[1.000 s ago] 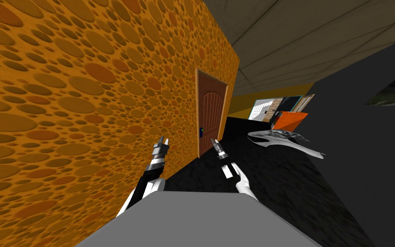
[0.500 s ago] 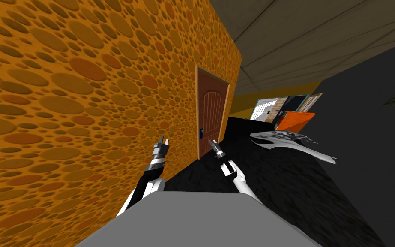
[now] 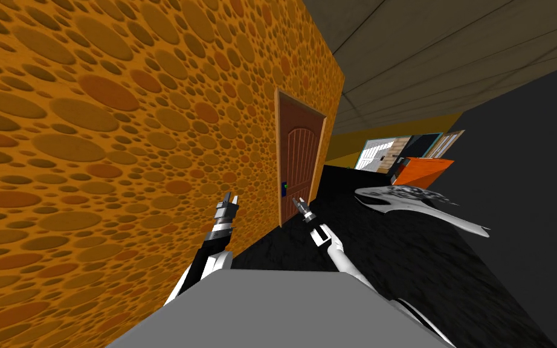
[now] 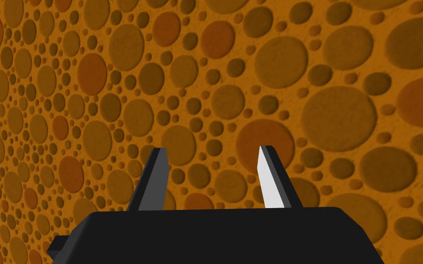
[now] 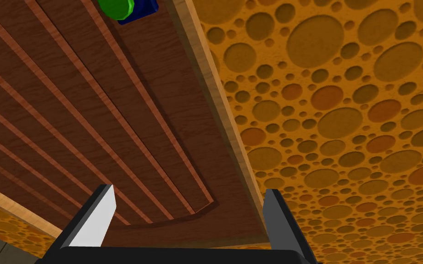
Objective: Pull the door open
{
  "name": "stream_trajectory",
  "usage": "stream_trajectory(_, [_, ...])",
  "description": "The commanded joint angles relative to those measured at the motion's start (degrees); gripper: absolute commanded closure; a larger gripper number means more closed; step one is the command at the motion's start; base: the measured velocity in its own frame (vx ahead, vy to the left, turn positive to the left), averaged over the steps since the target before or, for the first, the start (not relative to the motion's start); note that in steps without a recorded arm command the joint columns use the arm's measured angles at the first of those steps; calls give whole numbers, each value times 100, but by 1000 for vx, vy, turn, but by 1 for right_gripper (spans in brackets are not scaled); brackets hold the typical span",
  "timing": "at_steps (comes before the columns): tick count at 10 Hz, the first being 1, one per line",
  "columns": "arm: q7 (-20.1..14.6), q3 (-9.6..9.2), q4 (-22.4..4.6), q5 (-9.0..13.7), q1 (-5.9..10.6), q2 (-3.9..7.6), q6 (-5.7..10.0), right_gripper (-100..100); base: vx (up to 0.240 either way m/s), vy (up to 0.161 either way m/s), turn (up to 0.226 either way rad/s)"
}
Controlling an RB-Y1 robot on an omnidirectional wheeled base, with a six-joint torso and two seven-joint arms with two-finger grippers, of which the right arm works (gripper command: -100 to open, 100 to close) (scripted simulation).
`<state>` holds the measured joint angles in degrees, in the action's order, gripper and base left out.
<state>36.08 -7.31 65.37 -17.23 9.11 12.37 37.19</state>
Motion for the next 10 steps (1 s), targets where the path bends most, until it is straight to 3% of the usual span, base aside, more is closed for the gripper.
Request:
stream_trajectory(1, [114, -44, -217, -95, 126, 45, 9, -100, 86, -32, 26])
stream_trajectory(10, [650, -236, -1389, -539, 835, 206, 71, -100, 92, -30, 24])
